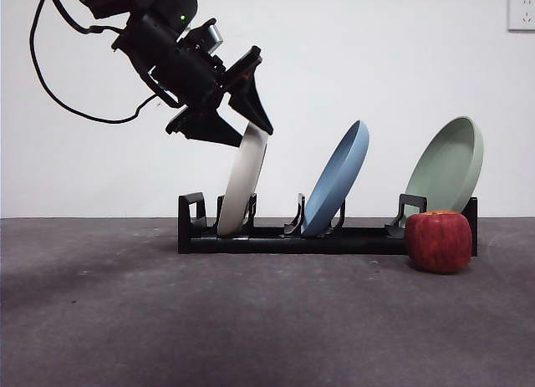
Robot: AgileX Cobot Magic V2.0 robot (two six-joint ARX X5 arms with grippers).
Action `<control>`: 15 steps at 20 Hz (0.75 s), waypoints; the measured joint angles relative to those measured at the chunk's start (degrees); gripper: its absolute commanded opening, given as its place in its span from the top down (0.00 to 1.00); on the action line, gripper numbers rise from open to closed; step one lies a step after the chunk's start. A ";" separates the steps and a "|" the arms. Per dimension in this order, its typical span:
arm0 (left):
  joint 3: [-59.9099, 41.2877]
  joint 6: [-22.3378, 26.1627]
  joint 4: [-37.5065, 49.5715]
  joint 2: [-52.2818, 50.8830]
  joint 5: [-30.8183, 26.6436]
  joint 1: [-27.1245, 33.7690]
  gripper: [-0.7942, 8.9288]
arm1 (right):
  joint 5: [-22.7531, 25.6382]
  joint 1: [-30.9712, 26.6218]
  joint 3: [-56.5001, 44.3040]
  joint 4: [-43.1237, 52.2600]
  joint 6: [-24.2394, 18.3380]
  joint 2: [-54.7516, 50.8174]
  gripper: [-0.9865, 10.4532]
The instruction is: Take the yellow plate from the plate rack,put the plate on the table,take the apple from the table,put the apple in the plate
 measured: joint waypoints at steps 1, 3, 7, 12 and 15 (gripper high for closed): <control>-0.02 0.00 -0.02 0.00 0.02 0.00 0.93 | 0.00 0.00 0.00 -0.02 -0.02 0.00 0.42; 0.00 0.00 -0.17 0.00 0.48 0.00 0.93 | 0.00 0.00 0.00 0.00 0.00 0.00 0.42; 0.04 0.35 -0.15 0.00 1.68 0.00 0.93 | 0.00 0.00 0.00 -0.02 0.00 0.00 0.42; 0.04 0.42 -0.44 -0.04 2.64 0.02 0.93 | 0.00 0.00 0.00 0.00 0.00 0.00 0.42; 0.04 0.17 -1.20 -1.20 2.64 0.02 0.93 | 0.00 0.00 0.00 0.00 0.00 0.00 0.42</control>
